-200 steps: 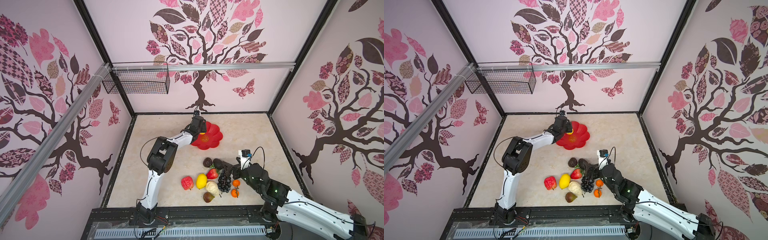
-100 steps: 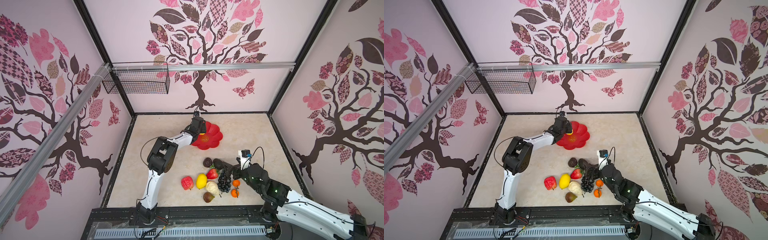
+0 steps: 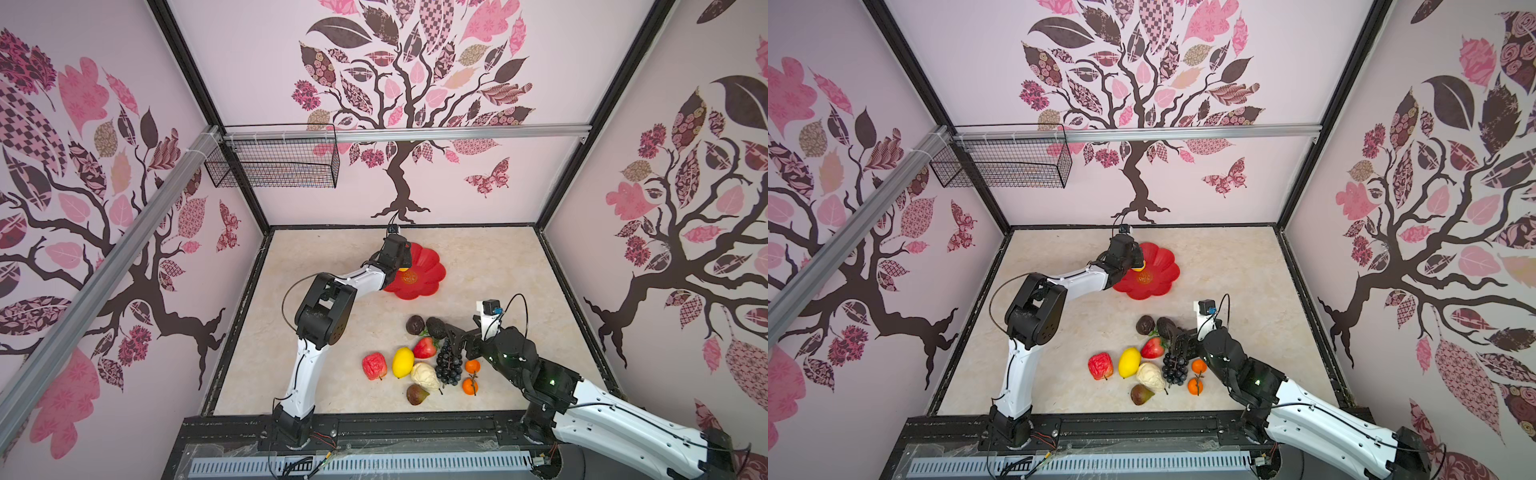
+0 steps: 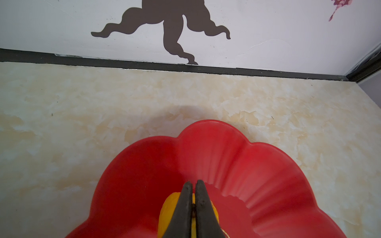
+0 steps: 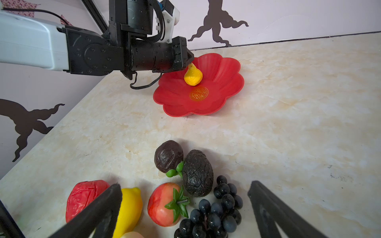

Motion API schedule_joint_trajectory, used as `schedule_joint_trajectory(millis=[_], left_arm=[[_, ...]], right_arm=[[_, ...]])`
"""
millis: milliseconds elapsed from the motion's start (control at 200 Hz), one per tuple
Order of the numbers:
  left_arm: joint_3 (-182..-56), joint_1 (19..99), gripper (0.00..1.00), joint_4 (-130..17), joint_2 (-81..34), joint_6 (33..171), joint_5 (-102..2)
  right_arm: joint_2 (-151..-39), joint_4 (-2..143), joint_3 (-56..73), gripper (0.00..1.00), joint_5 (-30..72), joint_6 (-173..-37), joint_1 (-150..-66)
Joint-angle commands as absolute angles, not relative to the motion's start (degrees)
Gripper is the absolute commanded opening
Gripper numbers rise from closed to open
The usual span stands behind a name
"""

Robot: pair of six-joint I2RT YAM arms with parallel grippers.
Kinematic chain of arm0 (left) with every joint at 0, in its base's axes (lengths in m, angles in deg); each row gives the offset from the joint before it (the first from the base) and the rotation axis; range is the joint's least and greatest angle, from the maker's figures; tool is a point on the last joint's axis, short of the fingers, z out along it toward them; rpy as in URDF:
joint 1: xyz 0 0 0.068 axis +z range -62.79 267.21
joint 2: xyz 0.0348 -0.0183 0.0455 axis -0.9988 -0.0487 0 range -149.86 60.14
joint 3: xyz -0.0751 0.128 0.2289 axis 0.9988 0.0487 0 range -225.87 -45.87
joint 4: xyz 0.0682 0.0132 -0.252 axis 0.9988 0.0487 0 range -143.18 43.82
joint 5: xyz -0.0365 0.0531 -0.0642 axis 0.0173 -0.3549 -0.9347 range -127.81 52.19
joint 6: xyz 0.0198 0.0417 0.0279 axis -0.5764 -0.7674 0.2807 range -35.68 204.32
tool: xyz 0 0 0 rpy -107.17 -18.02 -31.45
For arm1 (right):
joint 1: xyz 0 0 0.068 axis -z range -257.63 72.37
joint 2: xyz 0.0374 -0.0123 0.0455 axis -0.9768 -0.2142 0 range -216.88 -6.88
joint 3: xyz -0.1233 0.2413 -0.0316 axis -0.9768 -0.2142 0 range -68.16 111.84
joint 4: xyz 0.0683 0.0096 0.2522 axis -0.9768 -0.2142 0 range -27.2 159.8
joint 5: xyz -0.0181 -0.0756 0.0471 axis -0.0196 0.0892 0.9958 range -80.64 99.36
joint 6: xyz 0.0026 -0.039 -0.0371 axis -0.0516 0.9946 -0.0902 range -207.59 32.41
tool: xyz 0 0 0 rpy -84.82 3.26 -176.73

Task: Arrange fruit in a fruit bowl
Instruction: Place the fruit in the fruit bowl.

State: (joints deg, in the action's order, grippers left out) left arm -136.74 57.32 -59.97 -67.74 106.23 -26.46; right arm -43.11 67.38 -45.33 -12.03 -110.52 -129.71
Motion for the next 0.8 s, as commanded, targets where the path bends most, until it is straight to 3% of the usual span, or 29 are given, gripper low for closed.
schedule_joint_trajectory(millis=[0,350,590,795], left_arm=[[-134.64,57.67,0.14,-60.30,-68.54,106.29,-25.92],[-134.12,57.86,0.22,-59.73,-66.90,107.17,-26.30],[-134.28,57.94,0.51,-57.37,-63.48,108.07,-25.79],[-133.79,58.38,0.63,-52.36,-57.69,110.13,-27.57]], right_arm=[[-42.48,66.02,-45.31,1.00,-12.76,-110.09,-129.93],[-42.81,66.19,-45.24,1.00,-12.62,-109.91,-129.93],[-43.94,65.81,-44.78,1.00,-12.57,-110.06,-129.93],[-47.27,61.28,-41.92,1.00,-13.32,-111.55,-129.93]])
